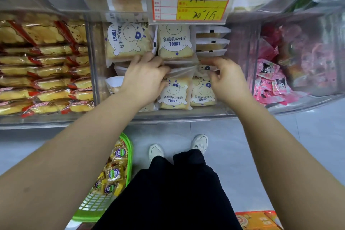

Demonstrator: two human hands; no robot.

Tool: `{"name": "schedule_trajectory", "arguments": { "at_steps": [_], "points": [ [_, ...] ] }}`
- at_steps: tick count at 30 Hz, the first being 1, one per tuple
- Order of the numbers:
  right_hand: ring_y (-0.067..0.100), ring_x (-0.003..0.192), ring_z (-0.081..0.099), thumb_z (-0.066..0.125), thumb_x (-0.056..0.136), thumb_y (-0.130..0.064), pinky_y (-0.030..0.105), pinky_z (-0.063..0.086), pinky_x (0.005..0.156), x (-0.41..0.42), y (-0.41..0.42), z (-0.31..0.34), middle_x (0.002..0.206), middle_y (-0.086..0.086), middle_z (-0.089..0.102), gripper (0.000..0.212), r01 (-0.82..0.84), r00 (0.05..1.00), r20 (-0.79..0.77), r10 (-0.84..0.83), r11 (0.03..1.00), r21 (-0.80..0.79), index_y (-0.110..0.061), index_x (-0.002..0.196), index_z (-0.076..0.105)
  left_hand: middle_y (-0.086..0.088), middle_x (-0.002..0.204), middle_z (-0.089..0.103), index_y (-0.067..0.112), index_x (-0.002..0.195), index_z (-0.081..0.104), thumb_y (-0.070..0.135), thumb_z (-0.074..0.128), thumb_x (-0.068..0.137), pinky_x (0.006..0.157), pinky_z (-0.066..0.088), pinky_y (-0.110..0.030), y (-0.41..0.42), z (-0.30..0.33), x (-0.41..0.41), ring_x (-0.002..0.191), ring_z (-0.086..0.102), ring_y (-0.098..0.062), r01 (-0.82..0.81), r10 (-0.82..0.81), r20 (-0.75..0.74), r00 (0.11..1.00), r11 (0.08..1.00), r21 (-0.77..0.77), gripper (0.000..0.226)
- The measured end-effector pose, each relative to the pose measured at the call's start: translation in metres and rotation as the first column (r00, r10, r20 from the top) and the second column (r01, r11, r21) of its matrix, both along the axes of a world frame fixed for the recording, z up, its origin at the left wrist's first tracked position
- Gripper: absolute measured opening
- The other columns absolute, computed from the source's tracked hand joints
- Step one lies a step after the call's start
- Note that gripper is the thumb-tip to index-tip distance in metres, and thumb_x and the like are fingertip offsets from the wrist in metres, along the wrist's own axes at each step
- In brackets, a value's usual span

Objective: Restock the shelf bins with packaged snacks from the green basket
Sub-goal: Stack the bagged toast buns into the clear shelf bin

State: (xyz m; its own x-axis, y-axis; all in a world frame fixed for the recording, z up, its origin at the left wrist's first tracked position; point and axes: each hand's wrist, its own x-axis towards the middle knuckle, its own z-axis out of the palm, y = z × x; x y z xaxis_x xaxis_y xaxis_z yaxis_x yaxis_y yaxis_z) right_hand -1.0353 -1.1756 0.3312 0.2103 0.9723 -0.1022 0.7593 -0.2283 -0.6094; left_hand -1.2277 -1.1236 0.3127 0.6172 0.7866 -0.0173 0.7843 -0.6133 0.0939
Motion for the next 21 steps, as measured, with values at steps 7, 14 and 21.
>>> {"name": "schedule_trajectory", "arguments": {
  "at_steps": [7, 14, 21],
  "points": [
    [0.034, 0.111, 0.05, 0.056, 0.086, -0.007, 0.039, 0.039, 0.091, -0.003, 0.006, -0.003, 0.12, 0.017, 0.054, 0.04, -0.189, 0.761, 0.501, 0.412, 0.88, -0.436, -0.006, 0.126, 0.05, -0.007, 0.112, 0.065, 0.012, 0.112, 0.057, 0.029, 0.067, 0.077, 0.091, 0.027, -0.043, 0.001, -0.002, -0.004, 0.115, 0.047, -0.028, 0.046, -0.047, -0.014, 0.999, 0.998, -0.032, 0.04],
    [0.025, 0.077, 0.049, 0.066, 0.079, -0.006, 0.031, 0.03, 0.062, 0.004, -0.021, 0.04, 0.082, 0.003, 0.043, 0.012, -0.227, 0.755, 0.57, 0.324, 0.945, -0.236, -0.008, 0.09, 0.065, -0.011, 0.098, 0.065, 0.005, 0.097, 0.06, 0.031, 0.073, 0.071, 0.087, 0.031, -0.043, 0.003, 0.001, 0.004, 0.105, 0.051, -0.031, -0.017, 0.019, -0.082, 0.996, 0.999, 0.027, 0.039],
    [0.014, 0.08, 0.038, 0.069, 0.08, -0.016, 0.027, 0.028, 0.061, 0.008, -0.024, 0.063, 0.083, -0.004, 0.044, 0.007, -0.284, 0.844, 0.42, 0.335, 0.942, -0.179, -0.02, 0.086, 0.069, -0.01, 0.102, 0.063, 0.006, 0.101, 0.056, 0.032, 0.071, 0.075, 0.087, 0.03, -0.041, 0.001, 0.0, 0.008, 0.105, 0.051, -0.03, -0.054, 0.056, -0.057, 0.997, 0.998, 0.031, 0.039]
  ]
}}
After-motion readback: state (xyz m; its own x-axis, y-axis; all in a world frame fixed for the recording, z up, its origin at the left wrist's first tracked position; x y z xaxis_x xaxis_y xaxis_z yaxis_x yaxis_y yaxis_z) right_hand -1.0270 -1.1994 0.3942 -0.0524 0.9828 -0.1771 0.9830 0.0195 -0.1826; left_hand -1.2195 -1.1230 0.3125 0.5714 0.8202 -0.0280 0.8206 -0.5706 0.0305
